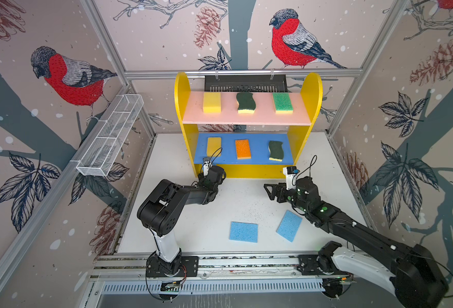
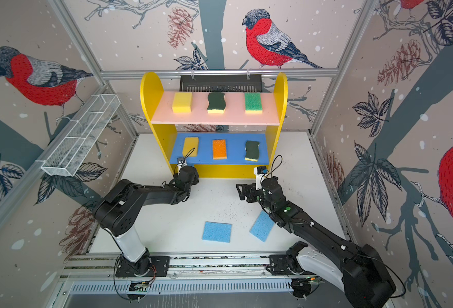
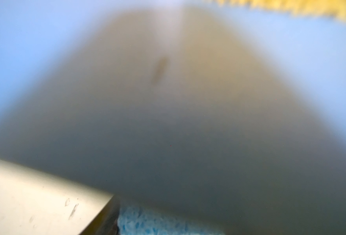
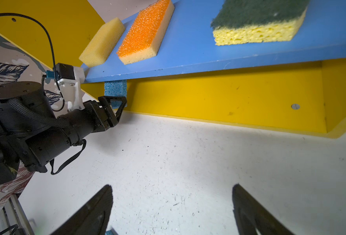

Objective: Arrange cleaning sponges on a shelf
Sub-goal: Place the cleaning sponge on the shelf.

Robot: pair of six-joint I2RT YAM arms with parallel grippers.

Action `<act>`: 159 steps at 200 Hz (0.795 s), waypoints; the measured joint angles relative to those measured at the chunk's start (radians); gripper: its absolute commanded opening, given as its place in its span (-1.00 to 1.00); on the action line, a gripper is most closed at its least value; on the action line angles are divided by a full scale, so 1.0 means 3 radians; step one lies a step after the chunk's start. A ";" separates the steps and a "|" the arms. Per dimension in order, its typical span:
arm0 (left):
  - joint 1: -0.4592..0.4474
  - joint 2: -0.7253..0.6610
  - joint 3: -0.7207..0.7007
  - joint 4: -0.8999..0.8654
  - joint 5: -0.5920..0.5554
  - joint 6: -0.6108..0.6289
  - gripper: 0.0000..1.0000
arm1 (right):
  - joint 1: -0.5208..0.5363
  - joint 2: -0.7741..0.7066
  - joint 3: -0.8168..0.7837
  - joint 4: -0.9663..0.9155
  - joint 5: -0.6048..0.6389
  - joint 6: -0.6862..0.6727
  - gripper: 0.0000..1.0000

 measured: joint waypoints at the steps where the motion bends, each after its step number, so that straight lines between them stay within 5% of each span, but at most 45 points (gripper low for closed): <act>1: -0.0001 0.0000 0.0000 0.0000 0.0000 0.0000 0.43 | 0.0001 0.0000 0.0000 -0.0001 0.0000 0.0000 0.82; 159: -0.0098 -0.0084 0.0132 -0.0483 -0.0003 0.0100 0.46 | 0.0036 -0.0060 0.0013 -0.0011 0.0015 0.0010 0.82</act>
